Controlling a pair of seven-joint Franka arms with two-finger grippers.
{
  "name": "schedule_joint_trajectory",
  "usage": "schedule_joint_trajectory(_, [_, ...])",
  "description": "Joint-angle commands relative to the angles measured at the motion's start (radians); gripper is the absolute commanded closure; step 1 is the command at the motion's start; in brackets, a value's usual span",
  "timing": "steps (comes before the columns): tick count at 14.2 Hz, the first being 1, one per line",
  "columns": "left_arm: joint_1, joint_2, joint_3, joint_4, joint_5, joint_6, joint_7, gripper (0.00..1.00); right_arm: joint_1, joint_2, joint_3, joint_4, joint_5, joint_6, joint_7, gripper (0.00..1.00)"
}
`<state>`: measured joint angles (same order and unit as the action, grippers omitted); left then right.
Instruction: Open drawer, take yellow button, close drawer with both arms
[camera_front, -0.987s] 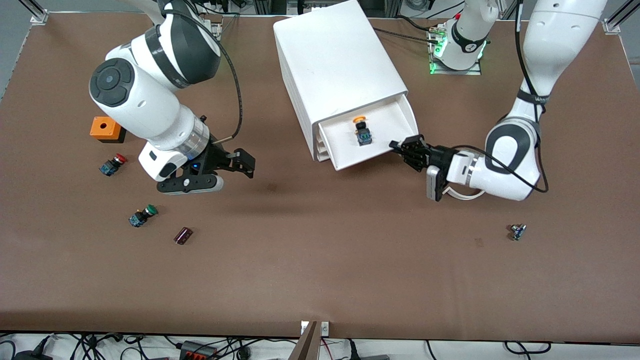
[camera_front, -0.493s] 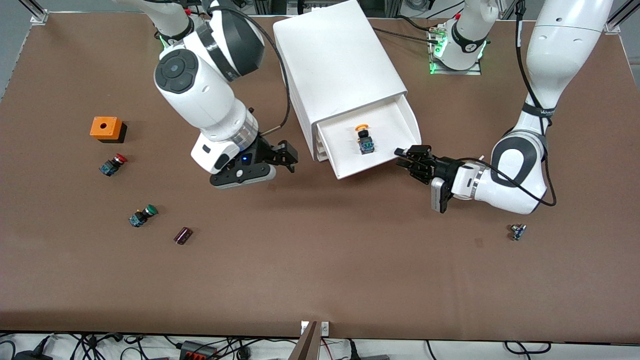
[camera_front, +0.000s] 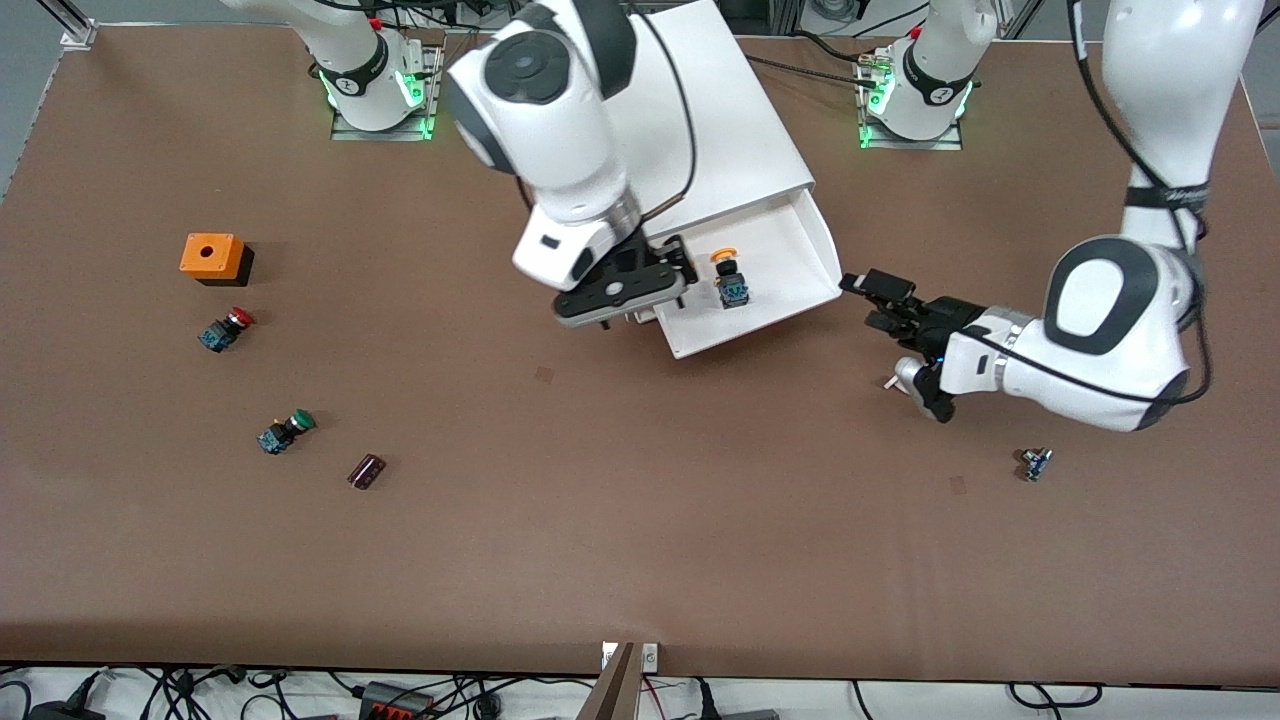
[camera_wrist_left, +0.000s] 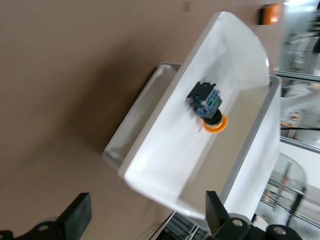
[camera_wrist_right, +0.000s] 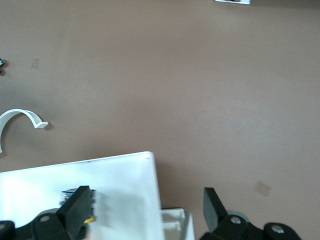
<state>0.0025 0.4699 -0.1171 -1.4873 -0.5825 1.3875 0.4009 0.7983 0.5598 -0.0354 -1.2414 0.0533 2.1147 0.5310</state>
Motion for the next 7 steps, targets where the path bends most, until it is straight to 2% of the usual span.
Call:
schedule_joint_trajectory(1, [-0.013, -0.013, -0.013, 0.125, 0.186, -0.070, -0.146, 0.00, 0.056, 0.098, -0.015, 0.102, -0.036, 0.018, 0.041, 0.00])
schedule_joint_trajectory(5, [-0.024, -0.023, -0.015, 0.241, 0.350, -0.130, -0.255, 0.00, 0.127, 0.143, -0.017, 0.125, -0.125, 0.021, 0.168, 0.00])
schedule_joint_trajectory(7, [-0.027, -0.027, -0.016, 0.297, 0.488, -0.130, -0.257, 0.00, 0.140, 0.156, -0.015, 0.126, -0.144, 0.021, 0.184, 0.00])
